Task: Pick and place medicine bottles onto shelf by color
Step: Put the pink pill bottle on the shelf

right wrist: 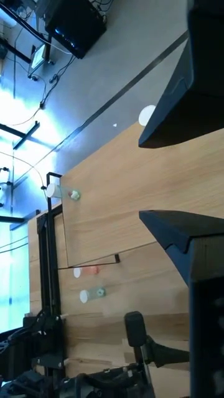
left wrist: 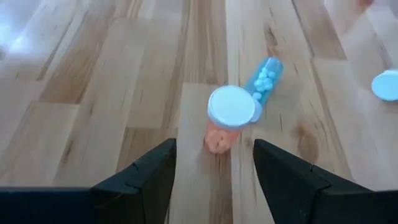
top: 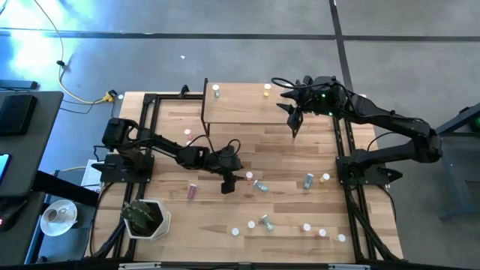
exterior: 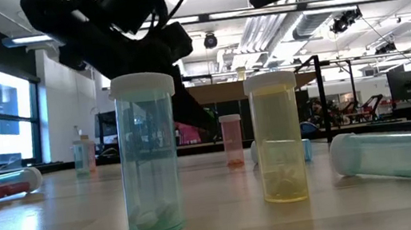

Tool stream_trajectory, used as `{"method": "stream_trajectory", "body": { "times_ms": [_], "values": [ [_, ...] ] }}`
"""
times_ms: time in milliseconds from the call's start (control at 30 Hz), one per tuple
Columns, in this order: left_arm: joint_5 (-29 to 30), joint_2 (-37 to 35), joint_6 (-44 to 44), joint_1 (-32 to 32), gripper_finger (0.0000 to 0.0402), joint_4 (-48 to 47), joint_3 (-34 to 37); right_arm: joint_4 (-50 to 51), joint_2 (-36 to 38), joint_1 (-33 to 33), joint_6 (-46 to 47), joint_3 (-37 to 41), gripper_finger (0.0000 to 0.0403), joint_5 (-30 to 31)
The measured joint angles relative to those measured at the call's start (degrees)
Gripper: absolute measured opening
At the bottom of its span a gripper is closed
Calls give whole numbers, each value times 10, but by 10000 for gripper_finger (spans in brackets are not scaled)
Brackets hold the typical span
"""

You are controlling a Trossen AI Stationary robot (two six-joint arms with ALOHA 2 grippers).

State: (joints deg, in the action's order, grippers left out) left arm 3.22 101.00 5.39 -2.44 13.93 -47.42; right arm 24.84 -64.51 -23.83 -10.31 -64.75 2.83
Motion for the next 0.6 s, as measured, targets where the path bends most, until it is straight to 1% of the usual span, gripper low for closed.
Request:
{"method": "stream_trajectory", "body": {
  "times_ms": [200, 400, 600],
  "values": [
    [0, 16, 4, 4, 204, 57, 0, 0, 0, 0, 0, 0, 165, 0],
    [0, 29, 20, 5, 202, 79, 0, 0, 0, 0, 0, 0, 165, 0],
    [0, 57, 20, 5, 204, 126, 0, 0, 0, 0, 0, 0, 165, 0]
  ]
}}
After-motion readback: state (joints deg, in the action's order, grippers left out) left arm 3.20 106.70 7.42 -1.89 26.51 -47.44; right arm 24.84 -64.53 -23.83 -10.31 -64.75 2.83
